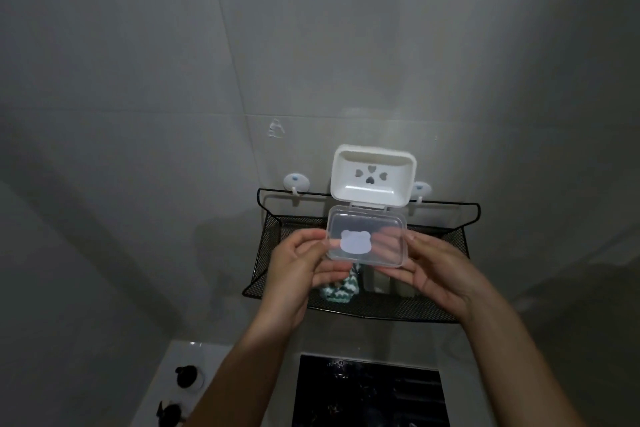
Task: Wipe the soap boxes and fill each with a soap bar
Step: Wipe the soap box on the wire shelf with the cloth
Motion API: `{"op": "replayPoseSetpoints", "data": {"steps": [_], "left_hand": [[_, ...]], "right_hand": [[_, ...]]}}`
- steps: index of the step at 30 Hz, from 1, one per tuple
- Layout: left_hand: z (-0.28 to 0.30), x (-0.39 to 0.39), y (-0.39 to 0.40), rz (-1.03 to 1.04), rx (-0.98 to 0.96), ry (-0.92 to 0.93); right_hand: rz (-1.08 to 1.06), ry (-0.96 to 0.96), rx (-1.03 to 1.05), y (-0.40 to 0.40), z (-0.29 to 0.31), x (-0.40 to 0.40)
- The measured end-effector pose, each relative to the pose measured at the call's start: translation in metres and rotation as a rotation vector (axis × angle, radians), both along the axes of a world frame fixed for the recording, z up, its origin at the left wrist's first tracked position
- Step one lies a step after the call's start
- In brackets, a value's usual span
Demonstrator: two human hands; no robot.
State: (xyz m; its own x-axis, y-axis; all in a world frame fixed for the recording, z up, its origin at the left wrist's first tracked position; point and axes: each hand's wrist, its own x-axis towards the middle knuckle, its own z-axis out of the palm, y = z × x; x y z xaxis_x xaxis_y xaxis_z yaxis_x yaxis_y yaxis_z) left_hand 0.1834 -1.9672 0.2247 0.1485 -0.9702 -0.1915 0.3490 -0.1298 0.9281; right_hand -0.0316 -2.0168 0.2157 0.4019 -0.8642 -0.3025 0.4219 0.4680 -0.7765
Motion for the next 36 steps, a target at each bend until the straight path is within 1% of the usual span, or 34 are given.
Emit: {"op": "replayPoseSetpoints", "data": {"steps": [3,4,5,6,8,9,10,11,13,17,18,19,20,23,24,26,28,30,31,33,34,36], "left_hand": [[-0.003,0.0,0.003,-0.047,-0.008,-0.011],[-0.004,0.003,0.003,-0.059,-0.019,-0.048],[-0.006,0.008,0.001,-0.059,-0.041,-0.148],[-0.009,0.014,-0.002,-0.052,-0.074,-0.335],[-0.015,0.025,-0.009,-0.088,-0.155,-0.874],[-0.017,0.029,-0.011,-0.166,-0.182,-1.141],[-0.019,0.03,-0.013,-0.255,-0.193,-1.34],[-0.022,0.028,-0.015,-0.327,-0.189,-1.448],[-0.027,0.022,-0.017,-0.394,-0.184,-1.484],[-0.032,0.013,-0.021,-0.348,-0.263,-1.492],[-0.032,0.013,-0.022,-0.324,-0.271,-1.467],[-0.031,0.014,-0.021,-0.286,-0.263,-1.401],[-0.028,0.016,-0.021,-0.233,-0.243,-1.294],[-0.006,0.023,-0.019,-0.008,-0.216,-0.998],[0.004,0.024,-0.018,0.072,-0.236,-0.944],[0.025,0.023,-0.015,0.208,-0.303,-0.926],[0.041,0.015,-0.012,0.262,-0.364,-0.925],[0.05,0.002,-0.008,0.227,-0.422,-0.974],[0.049,-0.004,-0.008,0.195,-0.45,-1.053],[0.041,-0.016,-0.009,0.117,-0.476,-1.289],[0.037,-0.021,-0.011,0.084,-0.445,-1.408],[0.031,-0.028,-0.011,0.085,-0.345,-1.601]], "right_hand": [[-0.025,0.008,-0.005,-0.002,0.0,-0.003],[-0.035,0.008,-0.004,-0.003,0.001,-0.004],[-0.047,0.004,-0.004,-0.002,0.002,-0.006],[-0.06,-0.003,-0.008,-0.002,0.002,-0.007],[-0.088,-0.014,-0.025,0.0,0.004,-0.01],[-0.102,-0.015,-0.034,0.001,0.004,-0.011],[-0.114,-0.015,-0.041,0.002,0.005,-0.011],[-0.125,-0.015,-0.046,0.002,0.005,-0.012],[-0.145,-0.012,-0.05,0.003,0.005,-0.012],[-0.167,0.007,-0.061,0.005,0.005,-0.013],[-0.175,0.014,-0.064,0.005,0.005,-0.013],[-0.187,0.021,-0.067,0.006,0.005,-0.014],[-0.201,0.027,-0.07,0.006,0.005,-0.016],[-0.236,0.031,-0.078,0.006,0.004,-0.018],[-0.241,0.029,-0.079,0.007,0.004,-0.018],[-0.242,0.03,-0.081,0.007,0.003,-0.015],[-0.234,0.027,-0.086,0.007,0.003,-0.009],[-0.221,0.007,-0.095,0.008,0.004,-0.001],[-0.21,-0.008,-0.101,0.008,0.004,0.003],[-0.19,-0.035,-0.114,0.01,0.006,0.01],[-0.183,-0.041,-0.12,0.01,0.007,0.013],[-0.181,-0.048,-0.132,0.012,0.008,0.019]]}}
